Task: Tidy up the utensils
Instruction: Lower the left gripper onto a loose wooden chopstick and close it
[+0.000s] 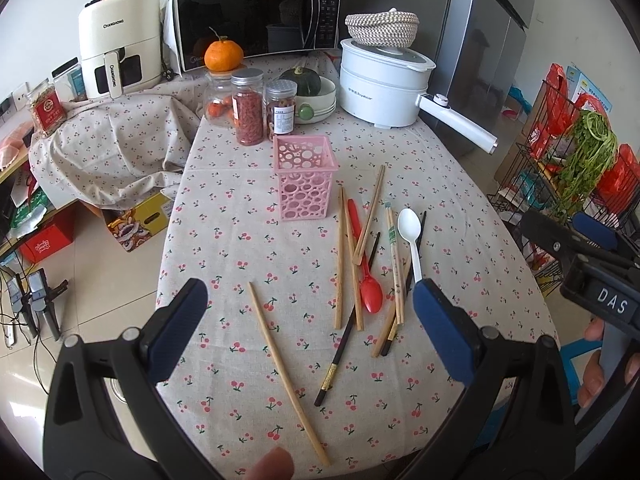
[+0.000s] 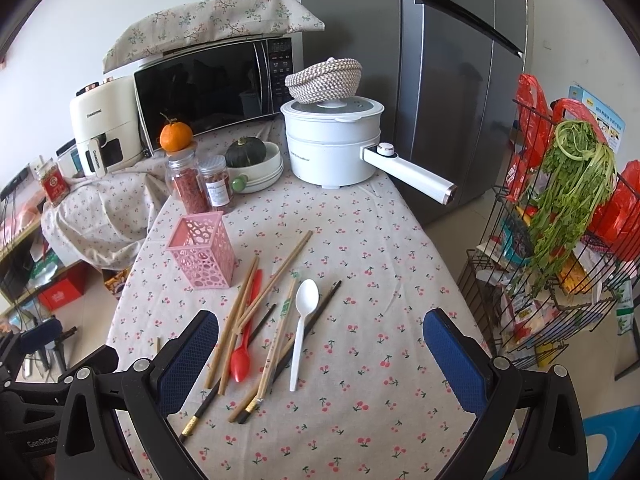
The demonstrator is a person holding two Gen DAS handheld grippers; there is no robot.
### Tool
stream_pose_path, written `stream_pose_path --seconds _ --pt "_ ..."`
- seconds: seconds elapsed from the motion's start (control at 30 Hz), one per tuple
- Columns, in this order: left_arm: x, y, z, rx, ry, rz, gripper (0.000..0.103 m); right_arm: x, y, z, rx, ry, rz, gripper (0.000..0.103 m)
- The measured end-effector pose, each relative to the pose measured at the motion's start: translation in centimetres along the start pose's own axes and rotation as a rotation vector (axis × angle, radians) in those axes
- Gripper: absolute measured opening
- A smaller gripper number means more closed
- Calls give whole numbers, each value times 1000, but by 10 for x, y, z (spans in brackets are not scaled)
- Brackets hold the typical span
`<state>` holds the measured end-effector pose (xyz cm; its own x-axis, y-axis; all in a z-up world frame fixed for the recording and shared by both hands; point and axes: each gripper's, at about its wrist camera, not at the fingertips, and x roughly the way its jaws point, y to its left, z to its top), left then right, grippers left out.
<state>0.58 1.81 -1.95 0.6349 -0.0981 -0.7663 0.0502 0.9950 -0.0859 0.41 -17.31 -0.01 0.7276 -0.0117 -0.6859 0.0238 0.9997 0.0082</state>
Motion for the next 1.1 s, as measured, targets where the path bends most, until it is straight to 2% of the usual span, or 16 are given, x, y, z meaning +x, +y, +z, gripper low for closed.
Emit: stream_pose_path --seconds 0.13,0.23,0.33,0.43,0.5,0.53,0.67,0.87,0.93,1.03,1.07,1.1 --pt "18 15 -2 -39 81 -26 102 10 -2 -1 10 44 8 103" --pt "35 27 -7 -81 158 -65 96 21 -6 -1 28 91 47 103" --pt "54 35 -15 -96 218 -57 88 30 -6 -3 36 133 70 103" --pt "77 48 -23 -154 298 -66 74 39 -4 -6 31 168 88 103" --pt "91 53 -27 -180 341 -78 55 46 -3 -9 30 195 108 103" --pt "97 54 -28 -185 357 -81 51 49 -2 -10 29 207 119 103" --pt "116 57 -32 -195 399 -69 40 57 2 -14 8 235 126 103" --pt "138 57 -38 -219 462 -58 32 62 2 -15 -3 257 129 103" --pt "138 55 -37 -215 456 -53 30 64 0 -15 -2 264 127 103" --pt "139 54 -35 -205 459 -52 17 71 -5 -12 8 278 125 103" --pt "141 54 -35 -198 458 -55 9 74 -8 -11 14 285 124 103" --pt "142 54 -34 -199 451 -61 9 76 -10 -10 22 292 124 103"
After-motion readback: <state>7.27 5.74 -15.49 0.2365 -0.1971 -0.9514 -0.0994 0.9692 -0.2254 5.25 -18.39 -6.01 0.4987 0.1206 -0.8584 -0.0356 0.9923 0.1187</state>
